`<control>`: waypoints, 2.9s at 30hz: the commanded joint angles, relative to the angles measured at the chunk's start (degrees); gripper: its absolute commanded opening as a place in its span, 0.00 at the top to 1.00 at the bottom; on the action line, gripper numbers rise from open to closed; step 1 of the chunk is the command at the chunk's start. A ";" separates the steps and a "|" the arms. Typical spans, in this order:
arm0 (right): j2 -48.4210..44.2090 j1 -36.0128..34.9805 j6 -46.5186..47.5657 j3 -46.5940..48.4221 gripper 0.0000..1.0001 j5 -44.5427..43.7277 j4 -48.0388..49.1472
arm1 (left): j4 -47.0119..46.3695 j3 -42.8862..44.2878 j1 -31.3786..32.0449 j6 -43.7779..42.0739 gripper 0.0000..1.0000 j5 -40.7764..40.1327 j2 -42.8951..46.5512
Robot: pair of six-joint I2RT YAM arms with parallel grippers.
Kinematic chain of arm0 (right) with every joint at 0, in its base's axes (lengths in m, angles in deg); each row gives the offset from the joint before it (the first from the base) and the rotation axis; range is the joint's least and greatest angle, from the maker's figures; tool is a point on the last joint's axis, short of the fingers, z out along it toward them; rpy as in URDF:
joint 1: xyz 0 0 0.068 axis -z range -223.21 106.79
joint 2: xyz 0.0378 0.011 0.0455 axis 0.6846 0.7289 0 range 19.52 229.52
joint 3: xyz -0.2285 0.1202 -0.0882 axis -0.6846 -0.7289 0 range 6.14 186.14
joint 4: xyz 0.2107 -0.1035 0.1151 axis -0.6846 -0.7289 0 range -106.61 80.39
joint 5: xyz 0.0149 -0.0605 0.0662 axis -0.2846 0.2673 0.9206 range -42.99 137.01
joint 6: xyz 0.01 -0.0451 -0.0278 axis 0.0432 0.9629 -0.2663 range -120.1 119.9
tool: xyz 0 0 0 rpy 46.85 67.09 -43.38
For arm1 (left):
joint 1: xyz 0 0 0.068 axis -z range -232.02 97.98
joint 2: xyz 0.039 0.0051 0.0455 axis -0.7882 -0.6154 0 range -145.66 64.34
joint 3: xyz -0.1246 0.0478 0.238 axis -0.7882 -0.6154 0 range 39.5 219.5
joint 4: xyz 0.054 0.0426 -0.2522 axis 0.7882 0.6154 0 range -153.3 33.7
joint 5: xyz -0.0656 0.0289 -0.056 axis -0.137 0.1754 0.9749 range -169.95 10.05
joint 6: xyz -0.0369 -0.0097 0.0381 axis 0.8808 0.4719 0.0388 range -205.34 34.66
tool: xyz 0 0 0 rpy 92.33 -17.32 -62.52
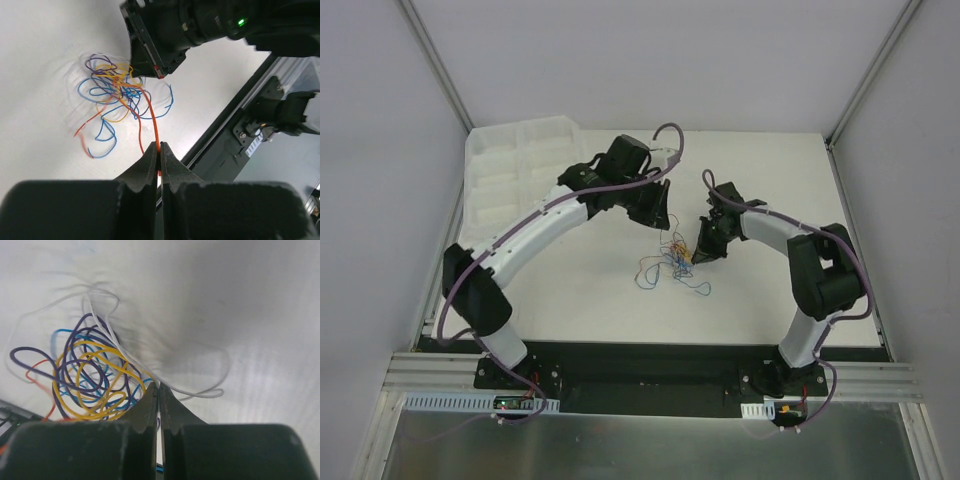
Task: Untangle the cables
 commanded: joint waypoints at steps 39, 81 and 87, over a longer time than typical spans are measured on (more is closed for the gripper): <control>-41.23 7.49 14.12 -33.20 1.00 3.83 5.68 | 1.21 18.38 -24.87 17.30 1.00 -41.02 12.15; -36.92 8.37 14.21 -31.79 0.99 4.09 4.36 | 10.00 3.69 -36.40 36.57 0.47 -32.57 -4.38; -36.75 8.28 13.94 -31.36 0.99 3.83 3.84 | 10.79 2.29 -36.40 32.88 0.31 -33.20 0.01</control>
